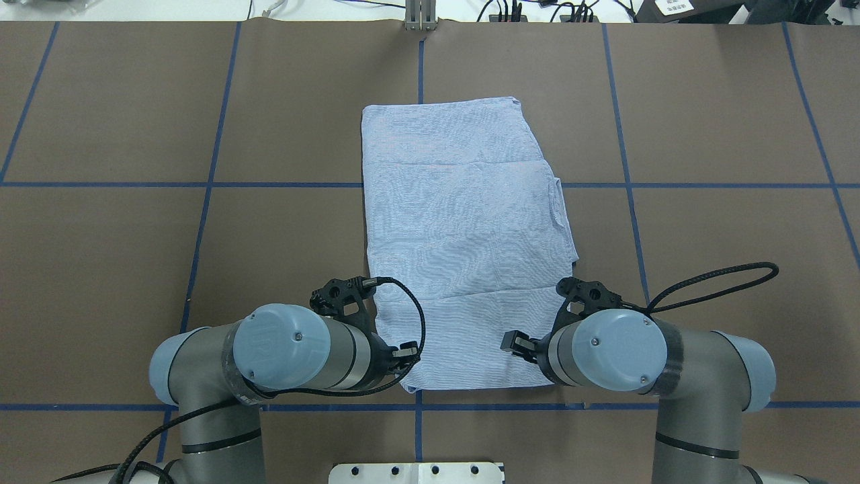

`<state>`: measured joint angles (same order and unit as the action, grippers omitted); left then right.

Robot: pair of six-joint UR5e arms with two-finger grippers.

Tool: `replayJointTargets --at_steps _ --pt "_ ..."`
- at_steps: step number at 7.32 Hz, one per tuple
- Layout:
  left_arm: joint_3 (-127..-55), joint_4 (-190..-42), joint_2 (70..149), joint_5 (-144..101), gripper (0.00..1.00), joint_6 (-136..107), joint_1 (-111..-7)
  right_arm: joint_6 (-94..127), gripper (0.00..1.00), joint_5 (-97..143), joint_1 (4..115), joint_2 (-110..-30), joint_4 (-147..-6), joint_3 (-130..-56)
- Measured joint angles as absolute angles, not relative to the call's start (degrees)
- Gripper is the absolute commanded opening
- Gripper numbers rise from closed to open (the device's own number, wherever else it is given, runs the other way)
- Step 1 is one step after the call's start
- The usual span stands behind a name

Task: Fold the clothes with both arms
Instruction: 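Grasp the shirt's near edge with both grippers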

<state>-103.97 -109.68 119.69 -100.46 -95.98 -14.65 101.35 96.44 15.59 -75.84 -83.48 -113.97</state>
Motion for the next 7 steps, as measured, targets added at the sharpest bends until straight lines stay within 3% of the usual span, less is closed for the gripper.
replayJointTargets --at_steps 5,6,7 --pt "-104.64 -109.60 119.63 -100.44 0.00 -95.98 -14.78 101.31 1.00 96.67 16.20 -74.53 -85.63 -112.97" --pt "-104.66 -109.60 119.63 -100.41 0.00 -95.98 -14.85 101.28 0.96 96.72 16.21 -74.36 -85.90 -112.88" --pt "-104.67 -109.60 119.62 -100.40 0.00 -95.98 -14.87 101.28 0.83 96.75 16.27 -74.31 -86.00 -112.82"
